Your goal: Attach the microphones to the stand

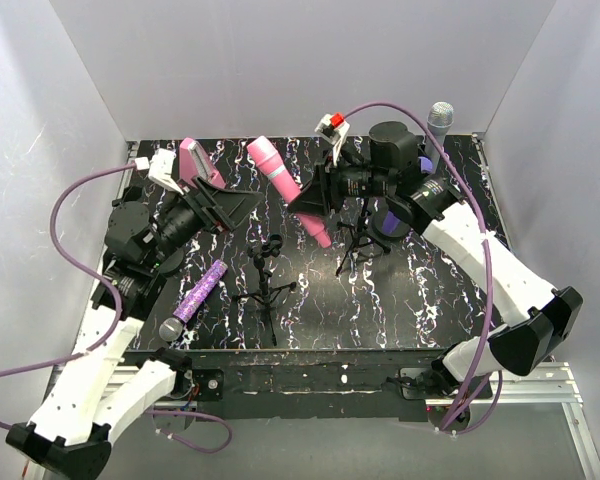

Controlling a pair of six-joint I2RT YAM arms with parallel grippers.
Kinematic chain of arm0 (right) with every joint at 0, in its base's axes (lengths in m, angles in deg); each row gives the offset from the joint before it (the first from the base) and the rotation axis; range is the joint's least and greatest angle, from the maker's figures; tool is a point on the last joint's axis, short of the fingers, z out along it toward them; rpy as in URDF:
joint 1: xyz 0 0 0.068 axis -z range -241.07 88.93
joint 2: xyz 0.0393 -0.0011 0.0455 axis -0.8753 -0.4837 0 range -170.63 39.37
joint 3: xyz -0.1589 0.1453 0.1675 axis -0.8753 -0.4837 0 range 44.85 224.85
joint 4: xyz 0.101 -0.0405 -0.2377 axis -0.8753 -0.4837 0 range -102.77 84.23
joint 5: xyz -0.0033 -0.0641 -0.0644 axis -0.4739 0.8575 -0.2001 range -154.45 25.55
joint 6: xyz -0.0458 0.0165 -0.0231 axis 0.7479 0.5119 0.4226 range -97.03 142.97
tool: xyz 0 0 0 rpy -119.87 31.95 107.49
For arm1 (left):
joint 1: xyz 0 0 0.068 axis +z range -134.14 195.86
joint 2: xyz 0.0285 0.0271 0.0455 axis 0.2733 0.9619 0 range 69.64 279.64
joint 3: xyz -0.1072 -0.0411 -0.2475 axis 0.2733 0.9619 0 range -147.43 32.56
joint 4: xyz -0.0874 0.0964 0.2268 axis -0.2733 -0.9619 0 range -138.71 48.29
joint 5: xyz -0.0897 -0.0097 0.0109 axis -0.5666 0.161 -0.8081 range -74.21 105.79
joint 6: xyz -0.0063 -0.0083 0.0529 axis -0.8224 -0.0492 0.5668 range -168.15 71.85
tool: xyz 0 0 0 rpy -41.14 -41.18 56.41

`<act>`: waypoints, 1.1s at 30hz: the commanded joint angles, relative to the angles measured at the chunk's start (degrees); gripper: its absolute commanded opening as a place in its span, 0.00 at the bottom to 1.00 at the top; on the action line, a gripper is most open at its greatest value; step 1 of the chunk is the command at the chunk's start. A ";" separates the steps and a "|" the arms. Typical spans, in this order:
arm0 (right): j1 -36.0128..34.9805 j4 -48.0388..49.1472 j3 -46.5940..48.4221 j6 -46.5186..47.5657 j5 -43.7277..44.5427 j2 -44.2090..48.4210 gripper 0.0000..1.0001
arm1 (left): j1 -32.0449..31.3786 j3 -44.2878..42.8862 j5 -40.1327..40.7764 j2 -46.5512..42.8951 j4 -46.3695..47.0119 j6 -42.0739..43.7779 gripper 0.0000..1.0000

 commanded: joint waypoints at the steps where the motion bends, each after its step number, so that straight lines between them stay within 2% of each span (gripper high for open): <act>1: -0.04 1.57 2.94 -2.12 -8.76 -0.14 0.01 | -0.24 1.87 -2.72 1.52 12.60 -4.76 0.98; 4: -0.04 3.07 2.33 -3.27 -10.34 -0.05 0.01 | -1.81 1.79 -0.96 3.37 14.02 -5.20 0.98; 8: -0.04 4.12 2.50 -4.23 -11.31 -0.75 0.01 | -7.69 1.88 2.99 6.35 15.86 -3.97 0.97; 11: -0.04 4.83 2.59 -4.94 -12.02 -1.37 0.01 | -11.57 1.35 5.63 9.08 16.39 -2.91 0.91; 12: -0.04 5.18 2.50 -4.85 -12.11 -1.45 0.01 | -12.53 1.00 5.98 9.96 16.66 -2.83 0.86; 14: -0.04 5.27 2.24 -4.59 -12.11 -1.63 0.01 | -13.77 0.73 6.77 11.45 17.36 -2.21 0.67; 17: -0.04 5.09 1.10 -3.71 -12.11 -1.54 0.01 | -14.30 0.29 9.05 11.90 16.75 -0.72 0.46; 20: -0.04 5.44 -0.39 -2.83 -12.02 -0.75 0.01 | -14.39 -0.06 11.08 11.20 16.04 1.04 0.31; 22: -0.04 5.36 -0.84 -2.39 -12.02 -0.49 0.01 | -14.48 -0.32 11.44 11.02 16.04 2.09 0.13; 23: -0.04 5.18 -0.92 -1.61 -13.06 -0.40 0.06 | -14.48 -0.41 11.00 11.02 16.13 2.71 0.03; 24: -0.04 4.92 -0.93 -0.38 -14.12 -0.31 0.16 | -14.39 -0.76 10.30 11.02 15.96 3.67 0.00; 26: 0.22 3.35 -0.66 3.04 -16.58 -0.31 0.47 | -14.47 -1.90 9.77 10.67 14.47 6.47 0.00; 27: 0.66 1.34 0.21 6.11 -18.59 -0.40 0.65 | -14.39 -3.47 9.85 10.32 12.63 9.36 0.00; 28: 1.18 -2.51 1.35 11.53 -21.48 -0.49 0.79 | -14.47 -5.31 10.11 10.06 10.09 12.35 0.00; 31: 2.33 -15.78 5.04 26.57 -21.43 0.04 0.84 | -14.39 -12.34 9.07 10.66 0.60 22.19 0.00; 33: 2.59 -19.15 5.05 31.51 -18.63 0.83 0.86 | -14.48 -18.31 7.05 12.85 -5.19 27.03 0.00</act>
